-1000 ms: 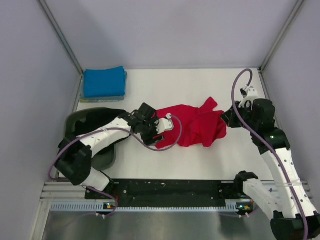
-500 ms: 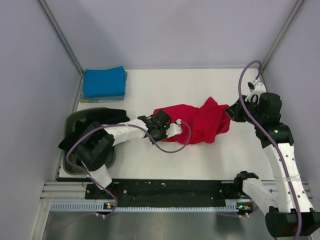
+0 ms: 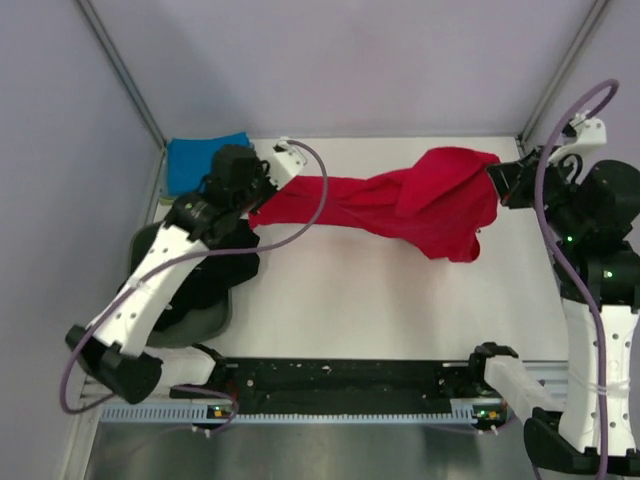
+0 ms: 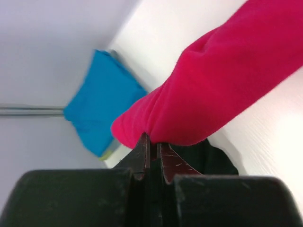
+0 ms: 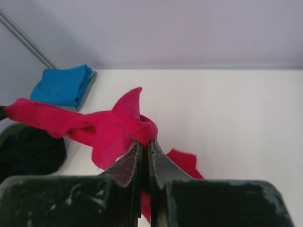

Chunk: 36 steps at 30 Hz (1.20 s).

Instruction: Fold and stack the t-shirts

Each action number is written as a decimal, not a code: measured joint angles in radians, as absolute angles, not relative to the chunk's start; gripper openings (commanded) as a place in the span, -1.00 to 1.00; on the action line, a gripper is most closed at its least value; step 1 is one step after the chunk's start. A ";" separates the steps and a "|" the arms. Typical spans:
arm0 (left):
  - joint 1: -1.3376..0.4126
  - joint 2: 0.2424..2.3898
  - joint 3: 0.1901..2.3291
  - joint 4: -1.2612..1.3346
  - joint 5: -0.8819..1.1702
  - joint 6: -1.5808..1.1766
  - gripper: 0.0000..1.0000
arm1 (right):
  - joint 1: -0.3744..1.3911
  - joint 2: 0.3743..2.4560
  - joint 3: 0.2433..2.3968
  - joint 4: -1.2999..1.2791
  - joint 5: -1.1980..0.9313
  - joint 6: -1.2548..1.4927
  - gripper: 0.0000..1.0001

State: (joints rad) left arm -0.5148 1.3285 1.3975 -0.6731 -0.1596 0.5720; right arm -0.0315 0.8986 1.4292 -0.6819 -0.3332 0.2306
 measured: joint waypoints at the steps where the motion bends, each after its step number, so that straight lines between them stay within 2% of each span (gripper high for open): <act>1: -0.509 1.278 1.426 -0.691 -0.164 0.577 -1.00 | -0.031 0.894 1.456 -0.682 -0.332 0.228 -1.00; 8: -0.520 1.057 1.496 -0.875 -0.158 0.580 -1.00 | -0.032 0.786 1.548 -0.724 -0.323 0.206 -1.00; 15: -0.520 1.079 1.470 -0.940 -0.147 0.571 -1.00 | -0.032 0.771 1.543 -0.750 -0.321 0.184 -1.00; 23: -0.520 1.255 1.484 -0.873 -0.157 0.557 -1.00 | -0.032 1.005 1.579 -0.748 -0.304 0.127 -1.00; 26: -0.520 1.328 1.544 -0.812 -0.178 0.568 -1.00 | -0.033 1.144 1.713 -0.737 -0.301 0.105 -1.00; 33: -0.463 1.600 1.842 -0.672 -0.192 0.565 -1.00 | -0.054 1.436 2.051 -0.626 -0.333 0.109 -1.00; 36: -0.443 1.626 1.851 -0.649 -0.182 0.558 -1.00 | -0.086 1.470 2.084 -0.598 -0.371 0.115 -1.00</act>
State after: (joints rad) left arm -0.4431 1.6264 1.8511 -0.6491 -0.1818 0.5575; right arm -0.0856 1.4696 2.0838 -0.5983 -0.3710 0.1146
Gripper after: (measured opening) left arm 0.024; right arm 0.017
